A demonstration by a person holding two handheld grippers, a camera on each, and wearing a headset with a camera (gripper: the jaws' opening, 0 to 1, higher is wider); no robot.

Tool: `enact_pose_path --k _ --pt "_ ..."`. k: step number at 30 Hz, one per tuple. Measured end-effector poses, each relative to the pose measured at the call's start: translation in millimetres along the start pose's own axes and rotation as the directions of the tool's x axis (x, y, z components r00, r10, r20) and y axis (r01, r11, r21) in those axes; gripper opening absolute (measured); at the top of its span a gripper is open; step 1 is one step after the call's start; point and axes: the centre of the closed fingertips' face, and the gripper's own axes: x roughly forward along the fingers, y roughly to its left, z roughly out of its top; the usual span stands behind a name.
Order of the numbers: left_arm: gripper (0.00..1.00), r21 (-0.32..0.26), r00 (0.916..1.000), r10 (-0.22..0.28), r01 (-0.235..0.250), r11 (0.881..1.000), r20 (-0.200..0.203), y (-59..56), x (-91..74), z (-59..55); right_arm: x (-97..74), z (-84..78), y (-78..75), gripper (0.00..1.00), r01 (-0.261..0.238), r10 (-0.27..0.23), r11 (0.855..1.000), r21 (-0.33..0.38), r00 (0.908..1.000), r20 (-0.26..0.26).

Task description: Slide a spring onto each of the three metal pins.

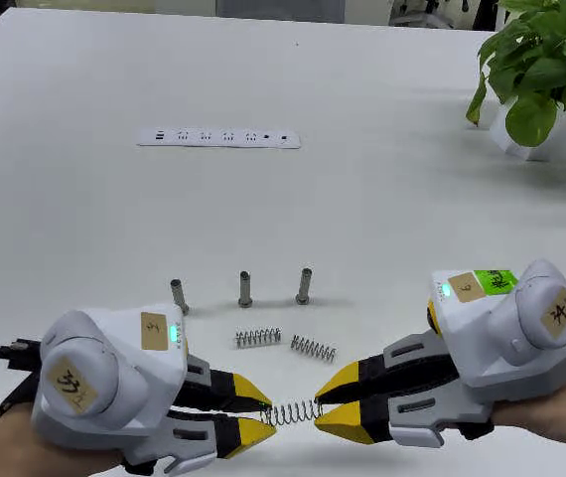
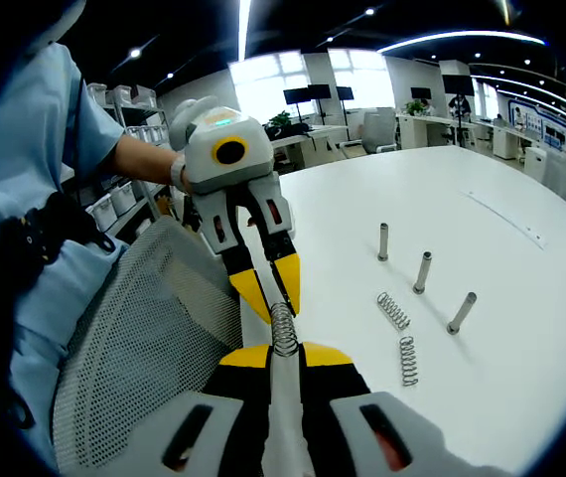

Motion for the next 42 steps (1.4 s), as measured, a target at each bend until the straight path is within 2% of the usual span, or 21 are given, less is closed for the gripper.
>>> enact_pose_path --k 21,34,42 --pt "0.09 -0.021 0.9996 0.009 -0.01 1.0 -0.028 1.8 8.4 -1.3 0.6 18.2 1.2 0.12 0.046 -0.053 0.992 -0.114 0.9966 -0.062" --pt "0.09 -0.03 0.9997 0.018 -0.018 0.999 -0.018 0.3 9.8 -0.3 0.8 20.1 2.8 0.12 0.038 -0.05 0.99 -0.137 0.9954 -0.081" --pt "0.09 -0.031 0.9999 0.014 -0.014 0.999 -0.006 -1.6 12.0 0.5 0.8 19.7 4.8 0.2 0.023 -0.038 0.989 -0.147 0.994 -0.102"
